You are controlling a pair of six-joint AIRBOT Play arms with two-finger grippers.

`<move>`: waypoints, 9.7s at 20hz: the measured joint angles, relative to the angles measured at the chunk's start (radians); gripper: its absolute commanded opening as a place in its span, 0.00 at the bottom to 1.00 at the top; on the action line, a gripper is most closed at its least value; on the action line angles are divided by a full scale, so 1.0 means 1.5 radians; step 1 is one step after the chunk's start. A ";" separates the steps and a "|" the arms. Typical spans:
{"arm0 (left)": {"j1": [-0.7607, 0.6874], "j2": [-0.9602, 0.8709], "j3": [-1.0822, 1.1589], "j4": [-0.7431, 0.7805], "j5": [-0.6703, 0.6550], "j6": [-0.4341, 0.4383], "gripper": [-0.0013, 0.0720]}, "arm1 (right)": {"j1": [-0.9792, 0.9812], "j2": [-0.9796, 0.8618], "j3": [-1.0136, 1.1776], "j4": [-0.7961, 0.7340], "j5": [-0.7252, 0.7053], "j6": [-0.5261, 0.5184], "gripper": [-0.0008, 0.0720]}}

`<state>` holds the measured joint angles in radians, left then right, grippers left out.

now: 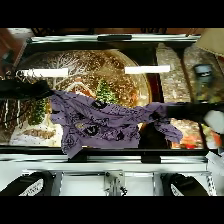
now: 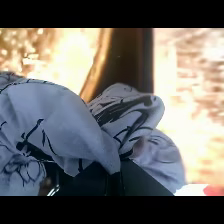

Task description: Fold the shirts.

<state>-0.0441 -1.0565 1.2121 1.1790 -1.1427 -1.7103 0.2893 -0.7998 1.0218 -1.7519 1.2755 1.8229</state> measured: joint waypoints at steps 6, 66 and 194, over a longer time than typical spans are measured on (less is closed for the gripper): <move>0.000 -0.143 -0.031 -0.116 0.169 0.047 0.32 | -0.001 -0.186 -0.070 0.023 -0.210 0.064 0.12; -0.396 -0.288 -0.020 0.096 0.149 0.114 1.00 | 0.008 -0.320 -0.043 0.153 -0.232 -0.246 0.87; 0.182 -0.033 0.158 0.226 -0.151 0.155 0.86 | 0.030 -0.359 0.154 0.596 -0.047 -0.150 0.12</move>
<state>0.2283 -1.1065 1.4487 1.5173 -1.3693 -1.4776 0.3340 -1.3380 1.2530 -0.8574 1.2049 1.5974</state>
